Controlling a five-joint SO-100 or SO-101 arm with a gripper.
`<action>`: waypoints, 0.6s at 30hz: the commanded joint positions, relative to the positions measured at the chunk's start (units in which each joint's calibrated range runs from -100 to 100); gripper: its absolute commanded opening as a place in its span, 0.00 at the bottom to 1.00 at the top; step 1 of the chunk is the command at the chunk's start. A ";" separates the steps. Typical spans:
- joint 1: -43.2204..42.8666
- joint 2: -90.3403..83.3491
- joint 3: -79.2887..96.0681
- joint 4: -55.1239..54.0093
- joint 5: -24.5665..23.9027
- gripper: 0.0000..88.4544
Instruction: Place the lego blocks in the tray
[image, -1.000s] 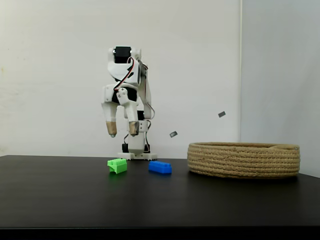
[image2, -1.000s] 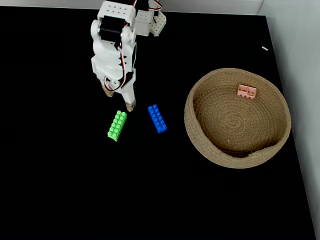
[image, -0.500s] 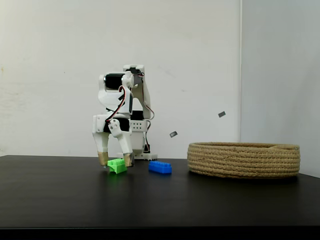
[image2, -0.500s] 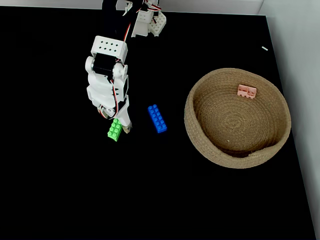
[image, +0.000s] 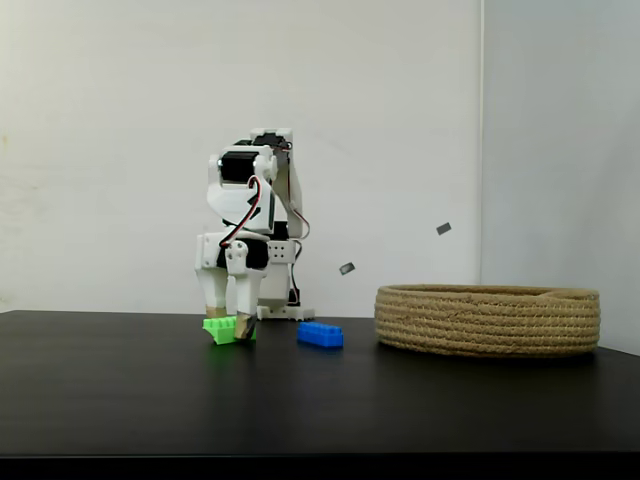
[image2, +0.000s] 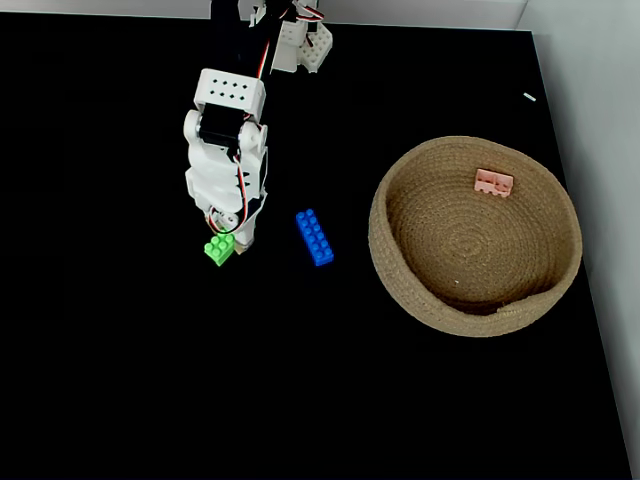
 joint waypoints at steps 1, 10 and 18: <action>-1.28 -12.70 0.59 6.43 -1.37 0.00; -13.15 -37.12 -0.59 28.34 -3.47 0.00; -32.77 -40.56 -1.96 23.76 -15.58 0.00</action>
